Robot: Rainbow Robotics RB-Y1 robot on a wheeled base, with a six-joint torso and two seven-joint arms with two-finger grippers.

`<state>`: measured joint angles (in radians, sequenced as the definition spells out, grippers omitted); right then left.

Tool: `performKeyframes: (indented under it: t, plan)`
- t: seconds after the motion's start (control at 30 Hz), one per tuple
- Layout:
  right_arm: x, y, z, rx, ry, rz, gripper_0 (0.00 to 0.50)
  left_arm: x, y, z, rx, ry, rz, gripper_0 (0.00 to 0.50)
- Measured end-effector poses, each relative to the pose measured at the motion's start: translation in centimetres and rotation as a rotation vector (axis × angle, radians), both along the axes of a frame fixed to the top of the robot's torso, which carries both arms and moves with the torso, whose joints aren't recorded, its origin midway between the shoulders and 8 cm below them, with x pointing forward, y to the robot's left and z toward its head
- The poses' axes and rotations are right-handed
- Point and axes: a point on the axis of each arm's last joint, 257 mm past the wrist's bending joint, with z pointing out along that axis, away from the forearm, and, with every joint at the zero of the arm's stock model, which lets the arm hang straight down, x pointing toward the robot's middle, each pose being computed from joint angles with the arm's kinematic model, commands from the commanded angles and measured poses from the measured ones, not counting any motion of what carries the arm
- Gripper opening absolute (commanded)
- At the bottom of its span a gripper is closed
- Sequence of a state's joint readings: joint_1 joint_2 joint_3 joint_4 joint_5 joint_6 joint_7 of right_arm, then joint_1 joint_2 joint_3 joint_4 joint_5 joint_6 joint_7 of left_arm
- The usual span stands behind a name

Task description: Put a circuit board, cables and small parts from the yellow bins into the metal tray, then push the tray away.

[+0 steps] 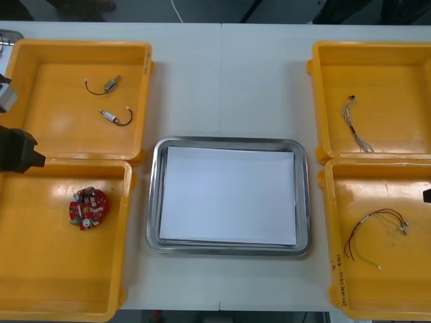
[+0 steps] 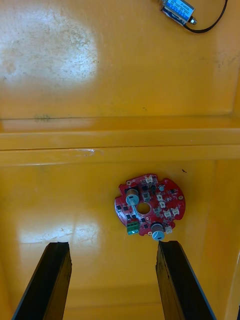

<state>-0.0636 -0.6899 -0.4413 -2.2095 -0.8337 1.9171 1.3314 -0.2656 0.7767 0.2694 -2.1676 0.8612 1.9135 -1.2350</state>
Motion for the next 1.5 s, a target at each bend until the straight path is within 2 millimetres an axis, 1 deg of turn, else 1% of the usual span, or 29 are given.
performKeyframes:
  t: [1.5]
  plan:
    - [0.00,0.00,0.00,0.000,0.000,0.000,0.500,0.00,0.00,0.00,0.000,0.000,0.000,0.500]
